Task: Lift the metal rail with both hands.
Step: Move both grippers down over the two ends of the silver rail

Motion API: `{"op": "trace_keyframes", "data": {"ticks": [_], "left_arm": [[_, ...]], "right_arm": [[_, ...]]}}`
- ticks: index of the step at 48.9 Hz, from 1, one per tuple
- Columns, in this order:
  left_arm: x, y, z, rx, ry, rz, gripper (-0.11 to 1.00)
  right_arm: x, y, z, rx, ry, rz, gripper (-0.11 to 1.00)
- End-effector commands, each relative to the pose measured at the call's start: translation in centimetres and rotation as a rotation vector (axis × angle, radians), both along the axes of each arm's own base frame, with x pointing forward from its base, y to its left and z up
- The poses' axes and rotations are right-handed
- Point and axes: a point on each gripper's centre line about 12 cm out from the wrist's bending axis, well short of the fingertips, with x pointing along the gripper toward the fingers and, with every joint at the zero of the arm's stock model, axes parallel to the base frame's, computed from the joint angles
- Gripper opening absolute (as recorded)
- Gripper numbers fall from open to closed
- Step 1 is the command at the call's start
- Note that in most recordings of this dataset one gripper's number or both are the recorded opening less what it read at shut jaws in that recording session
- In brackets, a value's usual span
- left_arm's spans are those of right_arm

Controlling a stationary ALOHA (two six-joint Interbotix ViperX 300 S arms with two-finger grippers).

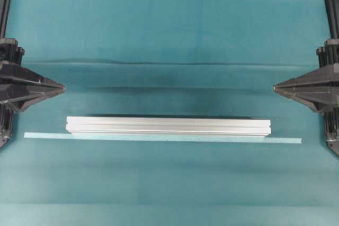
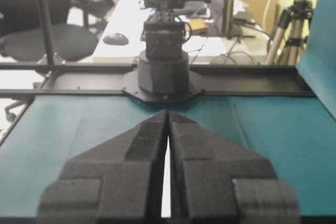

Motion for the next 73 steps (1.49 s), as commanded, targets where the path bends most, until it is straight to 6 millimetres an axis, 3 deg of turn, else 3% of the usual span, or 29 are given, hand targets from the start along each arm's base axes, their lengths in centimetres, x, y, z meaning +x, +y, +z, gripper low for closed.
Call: {"op": "trace_keyframes", "data": {"ticks": [1, 9, 20, 34, 47, 60, 68, 73], "left_arm": [[1.3, 0.5, 1.3, -0.032, 0.012, 0.023, 0.14], [3.5, 1.2, 2.1, -0.022, 0.081, 0.049, -0.01], [6.2, 1.5, 2.3, -0.114, 0.329, 0.066, -0.02], [8.2, 1.6, 0.1, -0.141, 0.713, 0.093, -0.02], [10.9, 1.7, -2.4, -0.134, 0.995, 0.105, -0.02], [13.1, 1.2, -6.2, -0.096, 1.229, 0.091, -0.02], [12.4, 0.2, -8.1, -0.070, 1.285, 0.063, -0.02], [12.2, 0.2, -8.1, -0.067, 1.259, 0.058, -0.02]], "right_arm": [[0.6, -0.4, -0.4, 0.012, 0.024, -0.021, 0.11], [2.6, -1.0, -1.1, 0.121, 0.206, -0.050, -0.01], [6.5, -1.3, -0.8, 0.170, 0.513, -0.065, -0.01], [10.2, -1.2, -4.6, 0.179, 0.971, -0.065, -0.01], [12.6, -1.5, -6.6, 0.142, 1.244, -0.072, -0.01], [13.6, -1.5, -8.1, 0.115, 1.355, -0.067, -0.01], [14.0, -1.5, -8.4, 0.102, 1.349, -0.062, -0.01], [14.1, -1.5, -8.7, 0.077, 1.336, -0.046, -0.01]]}}
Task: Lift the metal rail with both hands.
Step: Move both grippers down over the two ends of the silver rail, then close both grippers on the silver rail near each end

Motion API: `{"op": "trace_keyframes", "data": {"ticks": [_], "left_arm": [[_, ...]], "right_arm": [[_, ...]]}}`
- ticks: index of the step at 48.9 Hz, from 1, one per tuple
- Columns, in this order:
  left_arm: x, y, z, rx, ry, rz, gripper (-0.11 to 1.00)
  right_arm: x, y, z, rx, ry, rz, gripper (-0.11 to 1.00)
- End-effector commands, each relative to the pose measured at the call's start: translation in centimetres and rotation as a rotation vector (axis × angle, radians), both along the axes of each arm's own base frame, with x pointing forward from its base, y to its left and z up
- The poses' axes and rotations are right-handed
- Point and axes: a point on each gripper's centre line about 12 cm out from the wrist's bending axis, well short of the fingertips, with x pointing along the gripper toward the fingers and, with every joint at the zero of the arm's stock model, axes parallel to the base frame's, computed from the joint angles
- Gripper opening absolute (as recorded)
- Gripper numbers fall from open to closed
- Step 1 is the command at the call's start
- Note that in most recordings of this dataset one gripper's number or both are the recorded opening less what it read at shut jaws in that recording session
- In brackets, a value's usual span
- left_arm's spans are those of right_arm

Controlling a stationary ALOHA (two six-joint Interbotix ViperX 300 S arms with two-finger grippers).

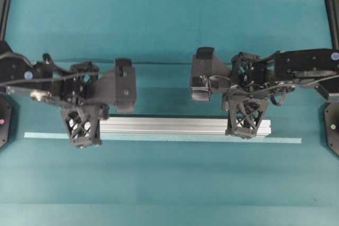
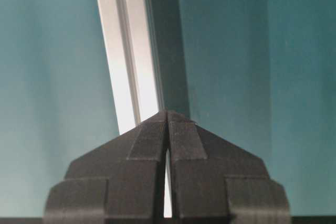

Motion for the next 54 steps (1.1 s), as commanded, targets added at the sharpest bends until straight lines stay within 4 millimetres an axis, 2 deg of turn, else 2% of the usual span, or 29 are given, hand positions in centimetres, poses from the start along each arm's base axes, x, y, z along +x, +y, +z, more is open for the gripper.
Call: {"op": "trace_keyframes", "data": {"ticks": [1, 8, 17, 21, 26, 29, 32, 35, 38, 44, 46, 54], "left_arm": [[0.2, 0.1, 0.7, 0.002, -0.051, 0.000, -0.02], [0.6, 0.4, 1.1, 0.015, -0.131, -0.017, -0.02], [0.8, 1.2, 1.1, 0.017, -0.133, 0.006, -0.02], [0.8, 1.1, 1.2, 0.019, -0.131, 0.000, -0.02], [1.2, 0.8, 1.5, 0.025, -0.139, -0.024, 0.03], [1.3, 0.7, 1.3, 0.029, -0.129, -0.036, 0.10], [1.3, 0.6, 1.1, 0.032, -0.121, -0.047, 0.22], [1.3, 0.5, 0.7, 0.032, -0.109, -0.053, 0.39], [1.3, 0.2, 0.6, 0.035, -0.106, -0.071, 0.58], [1.6, 0.1, 0.3, 0.036, -0.102, -0.075, 0.91], [1.7, 0.1, -0.1, 0.035, -0.097, -0.076, 0.97], [1.6, 0.2, -1.5, 0.029, -0.093, -0.061, 0.96]], "right_arm": [[0.3, 0.1, -0.2, -0.011, -0.015, 0.028, -0.01], [0.6, 0.3, 0.0, -0.003, -0.045, 0.038, 0.00], [0.3, 0.5, -0.9, 0.001, -0.035, 0.048, 0.02], [0.2, 0.9, -1.4, 0.004, -0.041, 0.051, 0.10], [0.1, 1.0, -1.8, 0.016, -0.046, 0.037, 0.33], [0.0, 1.0, -2.0, 0.016, -0.040, 0.034, 0.53], [-0.1, 1.0, -2.4, 0.016, -0.035, 0.031, 0.71], [-0.1, 1.0, -2.7, 0.014, -0.034, 0.033, 0.85], [-0.1, 1.0, -2.8, 0.013, -0.041, 0.037, 0.94], [-0.1, 1.1, -3.1, 0.013, -0.049, 0.034, 0.95], [-0.2, 1.2, -3.3, 0.013, -0.046, 0.036, 0.95], [-0.4, 1.6, -3.9, 0.014, -0.032, 0.049, 0.95]]}}
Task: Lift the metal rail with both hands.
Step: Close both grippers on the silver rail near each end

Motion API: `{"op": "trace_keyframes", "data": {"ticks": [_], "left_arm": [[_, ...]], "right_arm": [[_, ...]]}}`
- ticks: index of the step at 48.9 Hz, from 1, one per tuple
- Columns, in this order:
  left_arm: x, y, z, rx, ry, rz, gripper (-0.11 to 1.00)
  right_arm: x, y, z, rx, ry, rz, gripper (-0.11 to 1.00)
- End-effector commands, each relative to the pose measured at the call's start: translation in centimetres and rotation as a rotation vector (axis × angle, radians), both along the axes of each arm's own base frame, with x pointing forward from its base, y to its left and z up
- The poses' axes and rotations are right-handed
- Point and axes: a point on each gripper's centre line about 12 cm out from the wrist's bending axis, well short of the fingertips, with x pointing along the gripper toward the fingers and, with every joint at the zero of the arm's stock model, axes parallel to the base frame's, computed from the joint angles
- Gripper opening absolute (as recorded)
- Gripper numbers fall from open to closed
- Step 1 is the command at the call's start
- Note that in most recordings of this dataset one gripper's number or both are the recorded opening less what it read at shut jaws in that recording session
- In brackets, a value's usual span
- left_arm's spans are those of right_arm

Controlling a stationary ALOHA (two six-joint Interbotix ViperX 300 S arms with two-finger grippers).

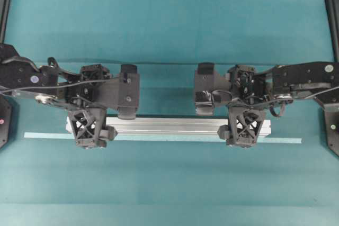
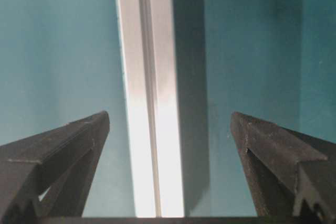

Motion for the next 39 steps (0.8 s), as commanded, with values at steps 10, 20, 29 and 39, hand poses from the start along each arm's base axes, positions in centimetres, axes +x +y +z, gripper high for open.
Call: {"op": "trace_keyframes", "data": {"ticks": [10, 20, 29, 39], "left_arm": [[0.6, 0.0, -1.3, -0.006, -0.023, 0.013, 0.98], [0.8, 0.0, -2.6, -0.007, -0.023, 0.012, 0.98], [0.7, 0.0, -4.5, -0.006, -0.015, 0.007, 0.98], [0.8, 0.0, -6.6, -0.007, 0.000, 0.006, 0.98]], "right_arm": [[0.4, 0.6, -1.1, 0.002, 0.003, 0.010, 0.96], [0.9, 0.7, -2.5, 0.000, 0.008, 0.012, 0.95], [1.0, 0.6, -3.7, -0.003, 0.010, 0.013, 0.95], [0.7, 0.9, -5.5, -0.004, 0.025, 0.018, 0.95]]}}
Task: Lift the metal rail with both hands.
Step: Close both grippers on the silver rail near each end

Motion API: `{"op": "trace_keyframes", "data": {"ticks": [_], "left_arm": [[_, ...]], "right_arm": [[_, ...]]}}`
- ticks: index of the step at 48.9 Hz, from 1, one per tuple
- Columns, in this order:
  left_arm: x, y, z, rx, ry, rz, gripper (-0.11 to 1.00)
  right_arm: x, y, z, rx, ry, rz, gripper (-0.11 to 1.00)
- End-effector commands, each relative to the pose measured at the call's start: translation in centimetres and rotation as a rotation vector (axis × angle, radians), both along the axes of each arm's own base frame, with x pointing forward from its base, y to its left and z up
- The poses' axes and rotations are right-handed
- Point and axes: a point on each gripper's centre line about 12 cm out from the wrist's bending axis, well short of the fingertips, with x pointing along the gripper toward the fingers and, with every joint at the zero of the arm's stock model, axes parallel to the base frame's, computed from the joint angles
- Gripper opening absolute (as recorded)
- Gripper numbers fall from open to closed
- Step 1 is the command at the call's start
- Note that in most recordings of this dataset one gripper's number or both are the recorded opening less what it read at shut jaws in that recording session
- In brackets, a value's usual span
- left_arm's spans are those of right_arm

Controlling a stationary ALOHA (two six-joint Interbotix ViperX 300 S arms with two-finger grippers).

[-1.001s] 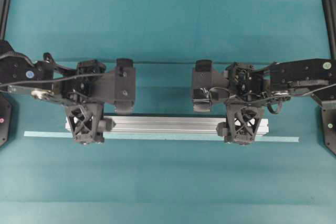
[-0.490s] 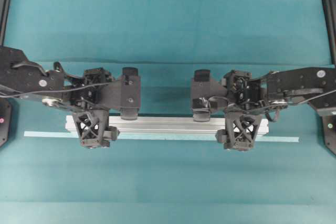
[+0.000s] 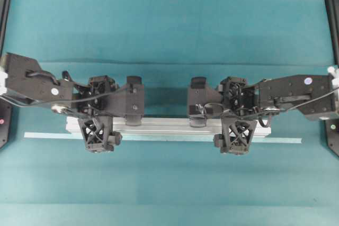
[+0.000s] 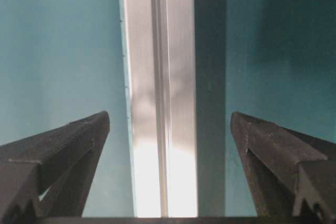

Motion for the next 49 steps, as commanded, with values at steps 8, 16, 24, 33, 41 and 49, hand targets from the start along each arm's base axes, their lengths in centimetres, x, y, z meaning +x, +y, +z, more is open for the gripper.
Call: {"op": "trace_keyframes", "data": {"ticks": [8, 16, 24, 33, 41, 49], "left_arm": [[0.6, 0.0, -1.2, 0.004, -0.009, -0.010, 0.98], [0.6, 0.0, -1.7, 0.004, 0.003, -0.010, 0.98], [0.6, 0.0, -1.7, 0.001, 0.005, -0.003, 0.98], [0.6, -0.1, -1.6, -0.001, 0.002, -0.001, 0.97], [0.6, -0.3, -1.6, 0.003, 0.000, -0.017, 0.81], [0.6, -0.3, -1.2, 0.000, -0.012, -0.008, 0.36]], "right_arm": [[-0.1, 0.6, -2.1, -0.003, 0.006, 0.014, 0.95], [-0.1, 0.6, -2.8, -0.004, 0.011, 0.013, 0.95], [0.2, 0.5, -2.7, -0.011, -0.009, 0.018, 0.95], [0.2, 0.5, -2.7, -0.011, -0.012, 0.018, 0.94], [0.1, 0.7, -2.8, -0.009, -0.004, 0.022, 0.72], [0.1, 0.7, -2.7, -0.011, -0.005, 0.024, 0.39]]}}
